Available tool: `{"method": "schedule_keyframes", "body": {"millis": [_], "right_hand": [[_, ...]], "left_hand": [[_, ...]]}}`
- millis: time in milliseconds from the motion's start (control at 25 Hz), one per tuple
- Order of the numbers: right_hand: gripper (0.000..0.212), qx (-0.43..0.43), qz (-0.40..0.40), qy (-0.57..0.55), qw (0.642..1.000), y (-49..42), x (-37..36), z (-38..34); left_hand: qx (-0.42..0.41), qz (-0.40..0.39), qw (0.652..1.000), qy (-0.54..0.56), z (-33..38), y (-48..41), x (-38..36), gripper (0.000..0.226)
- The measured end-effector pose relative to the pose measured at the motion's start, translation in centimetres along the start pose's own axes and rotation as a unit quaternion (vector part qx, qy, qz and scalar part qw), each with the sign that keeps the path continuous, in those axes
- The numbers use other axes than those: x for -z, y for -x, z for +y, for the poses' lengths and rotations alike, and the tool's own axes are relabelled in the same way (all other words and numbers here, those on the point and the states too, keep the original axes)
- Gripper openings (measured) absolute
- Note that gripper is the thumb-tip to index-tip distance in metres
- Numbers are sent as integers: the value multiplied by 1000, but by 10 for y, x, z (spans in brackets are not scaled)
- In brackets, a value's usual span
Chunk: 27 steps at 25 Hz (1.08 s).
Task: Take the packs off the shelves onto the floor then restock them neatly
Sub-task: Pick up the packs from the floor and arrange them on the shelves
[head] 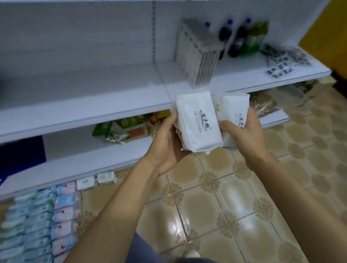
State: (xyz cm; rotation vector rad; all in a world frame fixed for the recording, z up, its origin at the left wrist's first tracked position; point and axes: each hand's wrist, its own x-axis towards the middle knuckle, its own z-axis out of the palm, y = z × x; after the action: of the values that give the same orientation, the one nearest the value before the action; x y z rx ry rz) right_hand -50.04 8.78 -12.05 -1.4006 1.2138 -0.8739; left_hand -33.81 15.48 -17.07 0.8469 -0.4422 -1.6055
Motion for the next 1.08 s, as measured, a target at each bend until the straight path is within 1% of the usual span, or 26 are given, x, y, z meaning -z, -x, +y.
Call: {"method": "schedule_keyframes", "body": {"millis": [120,160,240,360,440,520,600,680,720,760,840,880,1000,1040,1080], "right_hand": [[56,42,40,-75,995,8,43,-25],[57,60,48,-93,993,9,51,-34],[59,94,53,-119,987,7,61,-48],[53,117,47,-161,979,-8,67,-66],[53,108,39,-196,974,-24,66,-73],[57,96,27,-227,969,-49,62,-78],[54,90,18,-246,965,-78,55,-83],[48,104,19,-238,966,-115,47,-93],[47,114,17,-224,968,-135,42,-101],[49,125,11,-206,970,-155,36,-109],[59,147,4,-171,974,-196,25,-128],[64,159,3,-164,974,-218,19,-138],[63,173,13,-169,970,-270,-3,-158],[61,174,20,-163,971,-285,-10,-160],[60,180,29,-142,973,-299,-19,-164]], "left_hand": [[-14,-53,998,-33,4,-5,-60,98],[-29,-64,997,-29,8,-8,-73,102],[-56,-65,996,-13,21,-14,-90,103],[-87,-38,995,5,50,-27,-100,103],[-125,-9,992,-1,76,-39,-103,91],[-156,20,987,-4,102,-56,-102,69],[-182,24,983,-9,129,-79,-101,45],[-202,22,978,-38,163,-115,-99,36],[-225,37,971,-67,184,-134,-98,34],[-258,65,959,-93,206,-153,-98,43],[-308,117,933,-148,252,-190,-95,72],[-320,128,923,-172,276,-209,-91,75],[-330,146,906,-223,325,-255,-76,54],[-342,167,887,-262,337,-270,-71,54],[-360,193,853,-325,352,-287,-63,57]]}}
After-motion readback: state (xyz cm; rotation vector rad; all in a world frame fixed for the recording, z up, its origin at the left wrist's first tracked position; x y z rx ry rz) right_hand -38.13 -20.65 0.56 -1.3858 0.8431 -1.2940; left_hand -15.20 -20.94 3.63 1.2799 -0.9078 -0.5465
